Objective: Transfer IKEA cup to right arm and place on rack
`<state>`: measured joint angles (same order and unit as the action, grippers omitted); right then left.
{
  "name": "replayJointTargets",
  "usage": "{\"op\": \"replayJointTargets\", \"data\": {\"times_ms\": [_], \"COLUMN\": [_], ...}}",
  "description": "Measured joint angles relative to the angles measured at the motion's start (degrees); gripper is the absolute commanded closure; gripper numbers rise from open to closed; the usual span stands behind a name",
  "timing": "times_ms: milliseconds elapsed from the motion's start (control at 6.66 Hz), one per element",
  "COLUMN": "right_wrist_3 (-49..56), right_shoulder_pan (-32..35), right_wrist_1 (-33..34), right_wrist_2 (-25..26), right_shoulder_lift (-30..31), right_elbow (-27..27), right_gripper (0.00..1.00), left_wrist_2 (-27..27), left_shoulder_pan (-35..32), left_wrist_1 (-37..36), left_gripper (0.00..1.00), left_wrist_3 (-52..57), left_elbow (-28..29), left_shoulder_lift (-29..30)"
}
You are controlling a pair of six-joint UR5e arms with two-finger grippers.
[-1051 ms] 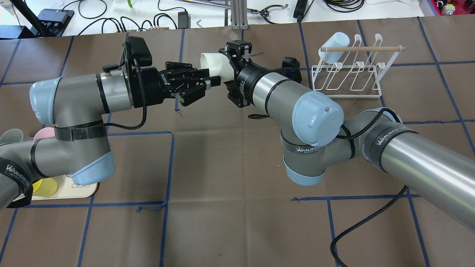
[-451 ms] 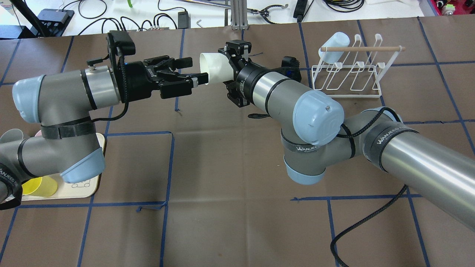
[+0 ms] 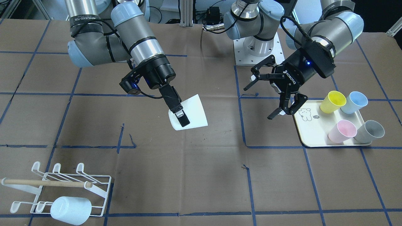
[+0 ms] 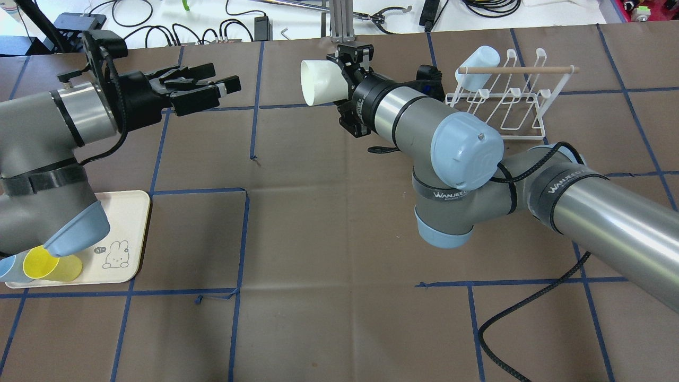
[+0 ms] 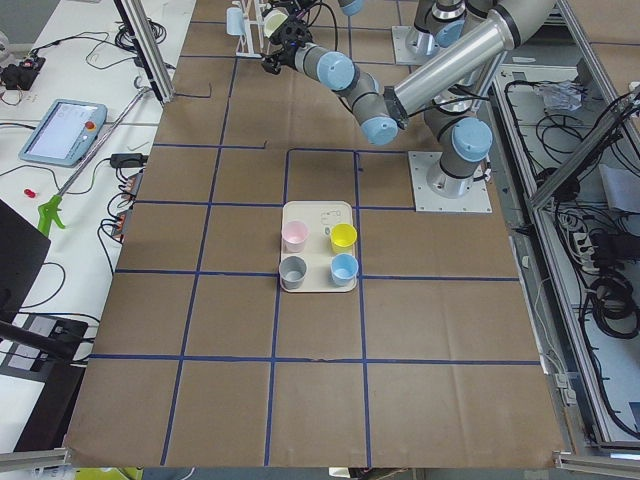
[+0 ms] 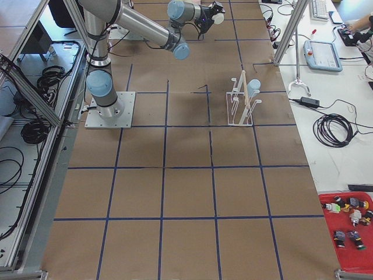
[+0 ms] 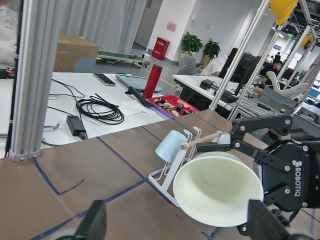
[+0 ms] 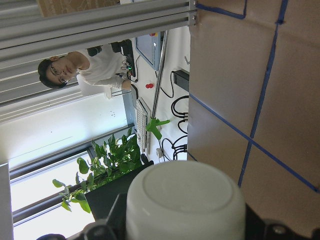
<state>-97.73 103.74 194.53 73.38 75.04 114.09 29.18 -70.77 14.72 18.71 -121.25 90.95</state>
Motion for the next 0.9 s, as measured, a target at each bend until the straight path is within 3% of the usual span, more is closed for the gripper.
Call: {"op": "replayJointTargets", "data": {"times_ms": [300,451,601,901], "right_wrist_3": [15.3,24.3,32.0,49.0], "right_shoulder_pan": [-5.0,-8.0,-10.7,-15.6], "right_wrist_1": [0.4,0.9,1.1,1.2], "right_wrist_2": [-0.1,-0.1,-0.2,-0.1], "right_shoulder_lift": [-1.1,-1.5,-1.7,-2.6], "right_elbow": [-1.3,-1.5,-1.6,-1.9], "right_gripper": [0.8,0.83,0.84,0.86], "left_wrist_2": [14.1,23.7,32.9,48.0], "left_shoulder_pan": [-2.2,-4.9,-8.2,-14.0], "left_wrist_1": [5.6,12.0,21.5,49.4], "left_gripper": [0.0,0.0,0.0,0.0], "left_wrist_3": [-8.5,-11.7,-14.7,-19.9], "left_elbow": [6.0,10.1,15.4,27.1], "left_shoulder_lift": [-0.1,-0.1,0.1,0.6]}}
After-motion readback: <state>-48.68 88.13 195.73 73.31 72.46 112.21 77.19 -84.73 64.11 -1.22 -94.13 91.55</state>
